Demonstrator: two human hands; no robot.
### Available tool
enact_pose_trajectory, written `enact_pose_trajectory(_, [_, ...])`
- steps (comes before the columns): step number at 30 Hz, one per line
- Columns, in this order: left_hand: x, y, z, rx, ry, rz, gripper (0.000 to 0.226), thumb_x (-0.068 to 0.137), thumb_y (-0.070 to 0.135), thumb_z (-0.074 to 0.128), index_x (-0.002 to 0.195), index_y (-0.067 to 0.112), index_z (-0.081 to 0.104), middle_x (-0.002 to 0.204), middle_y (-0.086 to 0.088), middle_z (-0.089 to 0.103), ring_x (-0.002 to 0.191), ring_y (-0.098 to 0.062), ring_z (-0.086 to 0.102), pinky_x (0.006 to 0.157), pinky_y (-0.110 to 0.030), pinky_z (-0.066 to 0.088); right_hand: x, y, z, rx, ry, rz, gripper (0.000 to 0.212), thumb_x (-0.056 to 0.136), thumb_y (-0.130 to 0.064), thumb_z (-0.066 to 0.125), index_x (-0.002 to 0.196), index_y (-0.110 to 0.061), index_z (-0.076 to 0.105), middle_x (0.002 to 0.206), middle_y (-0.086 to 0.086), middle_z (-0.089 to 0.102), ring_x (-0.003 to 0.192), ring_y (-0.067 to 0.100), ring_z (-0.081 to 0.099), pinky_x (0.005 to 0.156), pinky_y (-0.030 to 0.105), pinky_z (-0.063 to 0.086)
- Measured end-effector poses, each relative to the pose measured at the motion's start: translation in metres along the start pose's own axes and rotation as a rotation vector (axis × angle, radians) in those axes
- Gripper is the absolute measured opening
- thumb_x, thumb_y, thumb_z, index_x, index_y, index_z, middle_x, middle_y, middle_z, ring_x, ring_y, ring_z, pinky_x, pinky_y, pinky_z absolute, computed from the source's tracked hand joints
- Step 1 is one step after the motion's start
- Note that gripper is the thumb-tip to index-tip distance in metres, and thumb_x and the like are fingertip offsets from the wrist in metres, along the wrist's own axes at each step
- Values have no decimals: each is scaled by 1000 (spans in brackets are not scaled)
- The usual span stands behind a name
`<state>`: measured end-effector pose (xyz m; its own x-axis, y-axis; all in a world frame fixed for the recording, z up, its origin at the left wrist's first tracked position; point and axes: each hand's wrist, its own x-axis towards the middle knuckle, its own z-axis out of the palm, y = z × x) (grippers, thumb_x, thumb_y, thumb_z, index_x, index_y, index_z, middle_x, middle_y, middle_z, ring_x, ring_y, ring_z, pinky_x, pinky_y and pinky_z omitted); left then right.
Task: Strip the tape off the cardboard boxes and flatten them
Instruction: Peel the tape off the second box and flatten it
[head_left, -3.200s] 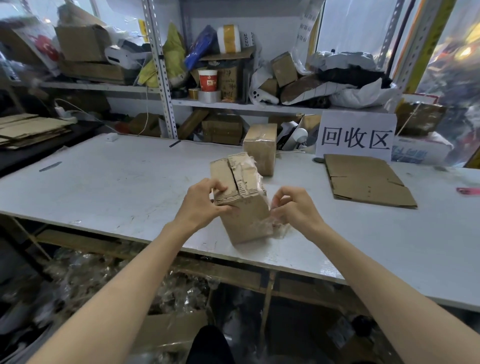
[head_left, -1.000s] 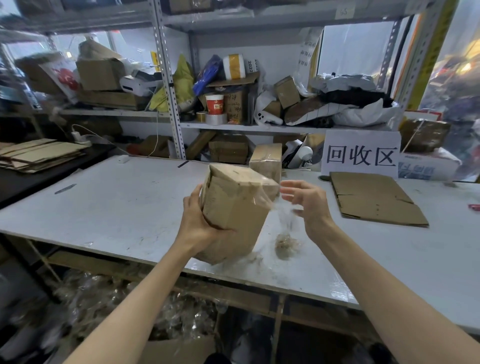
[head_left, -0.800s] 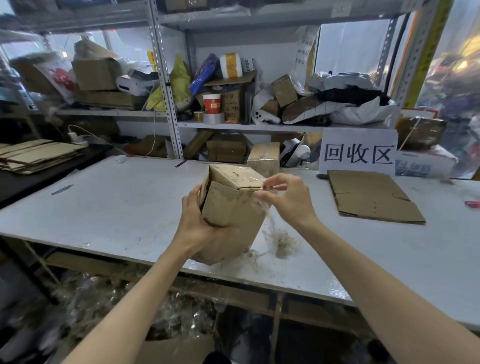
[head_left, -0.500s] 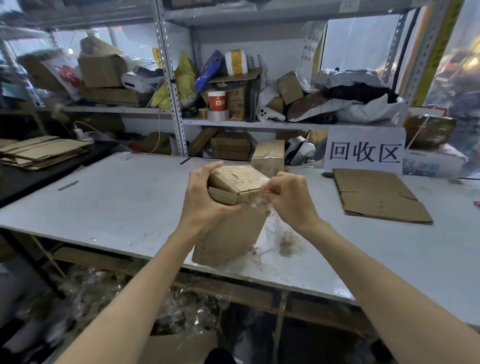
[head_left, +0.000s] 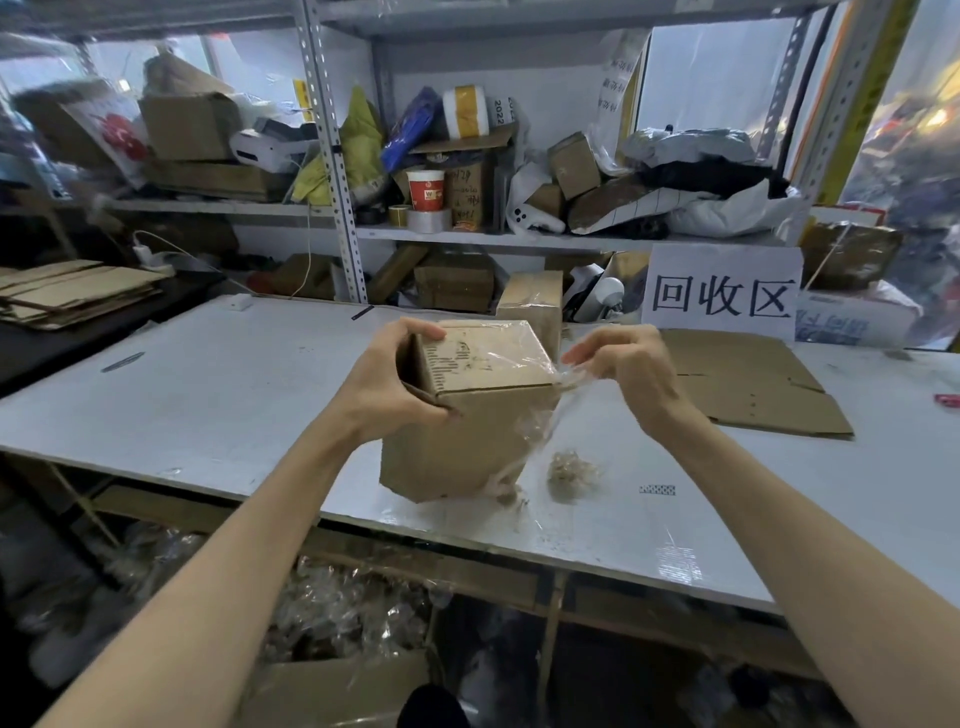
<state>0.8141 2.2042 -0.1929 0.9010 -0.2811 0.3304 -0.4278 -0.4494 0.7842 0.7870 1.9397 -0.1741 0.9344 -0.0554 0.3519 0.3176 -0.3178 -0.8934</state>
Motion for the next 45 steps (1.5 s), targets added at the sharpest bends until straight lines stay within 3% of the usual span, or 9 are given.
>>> enact_pose_trajectory(6, [7, 4, -3, 25, 6, -30, 85, 52, 12, 86, 125, 25, 44, 131, -7, 46, 121, -20, 51, 86, -30, 57, 3, -1, 5, 221, -175, 92, 41, 64, -26, 46, 90, -8, 73, 105, 14, 70, 97, 29, 62, 83, 41, 47])
enact_pose_trajectory(10, [5, 0, -3, 51, 17, -18, 90, 55, 11, 95, 127, 26, 43, 131, -5, 45, 122, -16, 51, 89, -21, 53, 1, 2, 16, 13, -173, 101, 48, 72, -57, 68, 89, -13, 73, 94, 1, 72, 91, 15, 66, 82, 35, 51])
enact_pose_trajectory(13, [4, 3, -2, 43, 12, -4, 101, 47, 25, 99, 131, 26, 42, 131, -2, 46, 120, -13, 51, 96, -25, 51, 0, 7, 25, -258, 6, 0, 37, 66, -32, 86, 93, -13, 70, 84, -1, 70, 75, 9, 66, 65, 24, 54])
enact_pose_trajectory(18, [6, 7, -1, 44, -16, 19, 103, 48, 19, 97, 135, 23, 43, 133, -3, 49, 125, -18, 51, 102, -38, 50, 0, 9, 23, -336, 81, -87, 12, 71, -8, 83, 81, -7, 77, 73, 6, 73, 66, 13, 68, 67, 25, 58])
enact_pose_trajectory(27, [9, 8, 2, 147, 47, 82, 98, 51, 22, 98, 136, 23, 50, 140, 5, 43, 128, -15, 45, 109, -35, 43, -8, 14, 32, -682, 51, -132, 11, 91, -10, 58, 79, -9, 57, 85, 6, 61, 79, 23, 54, 70, 33, 40])
enact_pose_trajectory(37, [13, 3, -16, 84, -80, 15, 97, 51, 2, 94, 136, 22, 52, 134, 1, 48, 120, -16, 52, 83, -11, 50, -13, 10, 24, 66, -126, 281, 27, 92, 6, 47, 69, -5, 55, 74, 17, 56, 75, 30, 56, 75, 46, 52])
enact_pose_trajectory(39, [13, 4, -15, 86, -64, 14, 97, 51, 2, 95, 136, 22, 52, 133, 2, 48, 119, -15, 52, 83, -10, 49, -11, 5, 18, 194, -178, 351, 22, 91, 6, 50, 72, -2, 57, 72, 16, 57, 70, 28, 59, 66, 39, 58])
enact_pose_trajectory(41, [13, 6, -14, 100, -48, 7, 98, 51, 5, 95, 138, 21, 52, 134, 4, 46, 120, -16, 51, 91, -17, 49, -11, 2, 18, 151, -106, 300, 15, 89, -5, 56, 75, -1, 58, 71, 12, 59, 63, 22, 58, 52, 27, 54])
enact_pose_trajectory(45, [12, 10, -12, 124, -43, 5, 98, 52, 7, 96, 138, 21, 52, 135, 5, 44, 121, -16, 49, 98, -27, 50, -13, 3, 34, -402, 69, 29, 45, 76, -55, 70, 77, -12, 58, 72, 1, 63, 66, 15, 58, 58, 29, 46])
